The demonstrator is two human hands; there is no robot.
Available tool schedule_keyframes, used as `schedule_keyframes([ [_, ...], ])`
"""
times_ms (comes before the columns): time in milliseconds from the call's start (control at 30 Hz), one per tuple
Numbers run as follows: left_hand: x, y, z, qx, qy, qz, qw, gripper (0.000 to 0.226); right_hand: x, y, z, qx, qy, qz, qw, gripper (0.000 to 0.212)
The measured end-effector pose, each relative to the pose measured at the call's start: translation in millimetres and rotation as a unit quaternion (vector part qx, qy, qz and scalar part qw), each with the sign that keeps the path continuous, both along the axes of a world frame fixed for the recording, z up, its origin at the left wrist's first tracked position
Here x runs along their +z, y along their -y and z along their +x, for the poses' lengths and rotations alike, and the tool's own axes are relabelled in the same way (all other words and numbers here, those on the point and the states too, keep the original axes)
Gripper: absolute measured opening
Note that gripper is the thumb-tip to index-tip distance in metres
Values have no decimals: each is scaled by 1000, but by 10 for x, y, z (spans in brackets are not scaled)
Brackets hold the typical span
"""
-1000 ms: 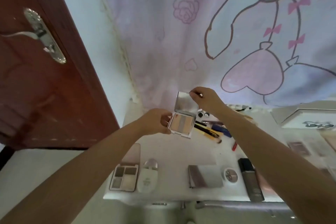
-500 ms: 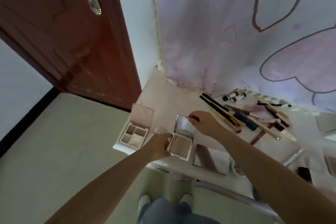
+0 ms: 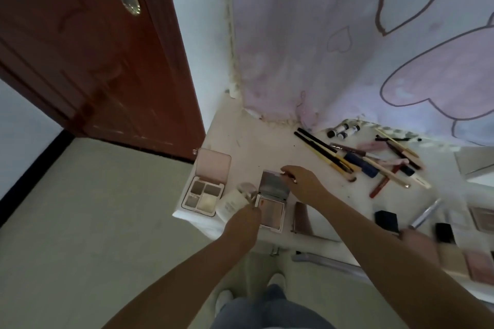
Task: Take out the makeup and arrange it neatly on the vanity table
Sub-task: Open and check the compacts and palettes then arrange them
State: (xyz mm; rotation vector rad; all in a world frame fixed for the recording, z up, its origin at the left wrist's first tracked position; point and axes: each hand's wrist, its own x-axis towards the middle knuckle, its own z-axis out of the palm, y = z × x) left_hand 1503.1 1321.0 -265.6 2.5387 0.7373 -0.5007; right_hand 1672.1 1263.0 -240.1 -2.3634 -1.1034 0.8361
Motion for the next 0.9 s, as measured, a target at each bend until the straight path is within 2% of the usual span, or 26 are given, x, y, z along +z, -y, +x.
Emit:
schedule_keyframes([
  [100,15,10,-14,-23,10,10,1000,29,-21,227,-23,-52,18,26,998,42],
  [167,41,13,-30,-39,16,15,999,29,-69,512,-37,-29,64,17,997,46],
  [233,90,15,-46,-57,27,18,998,26,-170,836,-86,68,131,-50,988,56],
  [300,145,5,-53,-72,38,24,996,24,-282,1069,-138,160,177,-159,958,72],
  [400,218,-11,-23,-91,50,21,994,28,-313,1125,-94,177,193,-219,940,78],
  [500,309,-25,51,-100,52,-2,994,34,-217,1088,-34,170,202,-195,944,65],
  [600,433,-64,218,-81,71,-55,993,38,-67,1090,-51,91,137,-153,974,65],
  [667,569,-108,404,-82,94,-105,987,39,136,1062,3,58,112,-90,988,64],
  [733,757,-168,633,-98,104,-145,979,52,412,1005,131,70,141,-25,987,58],
  [800,1013,-236,864,-114,121,-163,973,90,758,924,278,84,194,34,977,52],
  [833,1159,-268,970,-128,150,-167,966,96,941,884,345,85,220,56,970,49],
  [900,1431,-325,1151,-154,216,-159,951,87,1288,817,451,87,266,90,956,46],
])
